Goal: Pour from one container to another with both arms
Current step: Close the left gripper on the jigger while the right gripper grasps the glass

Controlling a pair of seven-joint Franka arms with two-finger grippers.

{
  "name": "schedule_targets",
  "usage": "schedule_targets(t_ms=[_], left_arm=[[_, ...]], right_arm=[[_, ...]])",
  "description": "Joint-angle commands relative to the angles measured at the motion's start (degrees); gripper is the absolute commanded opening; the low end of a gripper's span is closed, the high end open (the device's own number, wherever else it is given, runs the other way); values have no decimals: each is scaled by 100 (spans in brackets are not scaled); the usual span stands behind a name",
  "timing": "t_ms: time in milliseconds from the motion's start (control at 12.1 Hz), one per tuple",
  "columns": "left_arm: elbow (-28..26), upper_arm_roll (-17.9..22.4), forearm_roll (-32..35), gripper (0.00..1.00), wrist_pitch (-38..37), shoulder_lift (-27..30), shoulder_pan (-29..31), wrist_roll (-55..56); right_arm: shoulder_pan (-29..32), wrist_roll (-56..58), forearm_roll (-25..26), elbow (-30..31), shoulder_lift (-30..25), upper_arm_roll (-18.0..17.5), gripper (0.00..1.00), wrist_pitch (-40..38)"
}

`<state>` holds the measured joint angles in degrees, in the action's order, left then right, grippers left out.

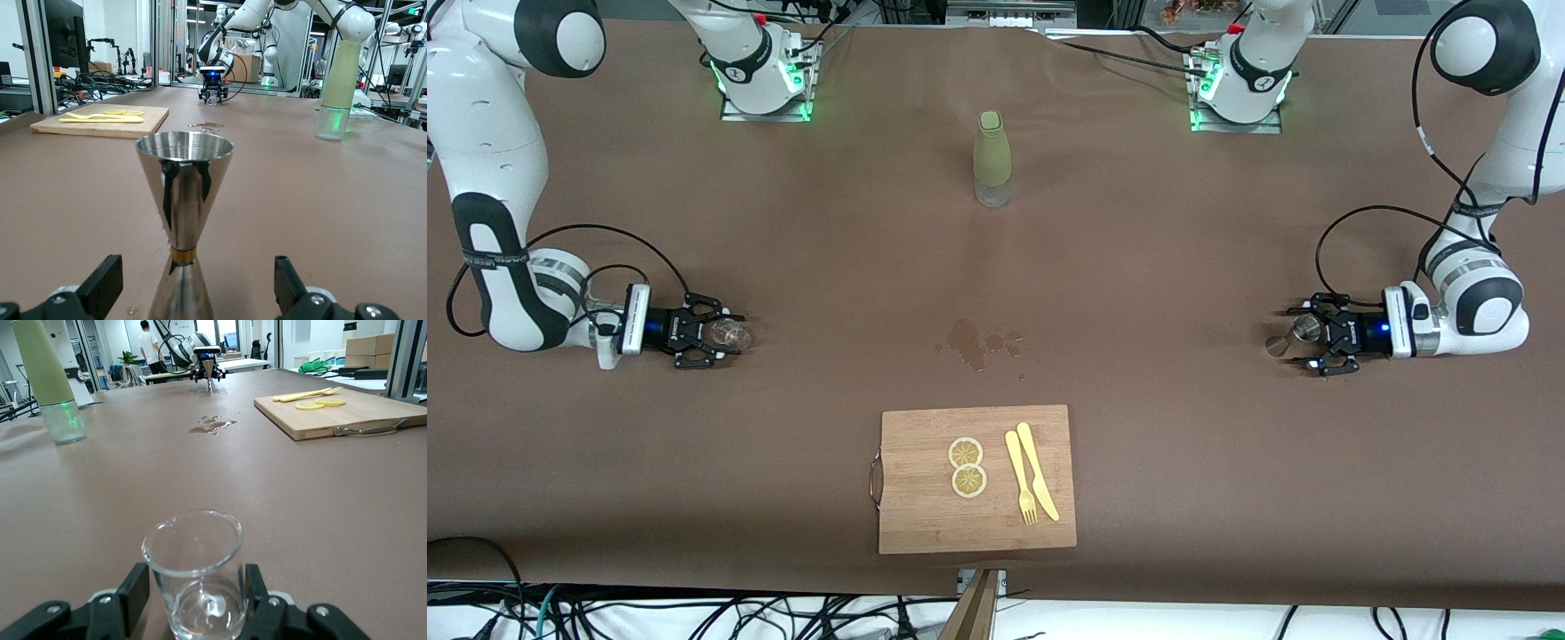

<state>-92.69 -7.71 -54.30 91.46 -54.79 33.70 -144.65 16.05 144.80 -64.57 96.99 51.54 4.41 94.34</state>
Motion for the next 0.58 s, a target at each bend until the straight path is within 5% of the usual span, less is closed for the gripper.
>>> schedule_targets(t_ms=[0, 331, 496], left_arm=[[-170, 24, -273, 99, 3, 64, -109, -318], [-293, 24, -423, 99, 12, 100, -188, -327], [-293, 24, -432, 99, 29, 82, -206, -327]], right_arm=[[4, -66, -82, -93, 93, -19, 63, 6], [4, -93, -73, -102, 85, -19, 40, 6], [-5, -102, -73, -181, 85, -27, 38, 49]])
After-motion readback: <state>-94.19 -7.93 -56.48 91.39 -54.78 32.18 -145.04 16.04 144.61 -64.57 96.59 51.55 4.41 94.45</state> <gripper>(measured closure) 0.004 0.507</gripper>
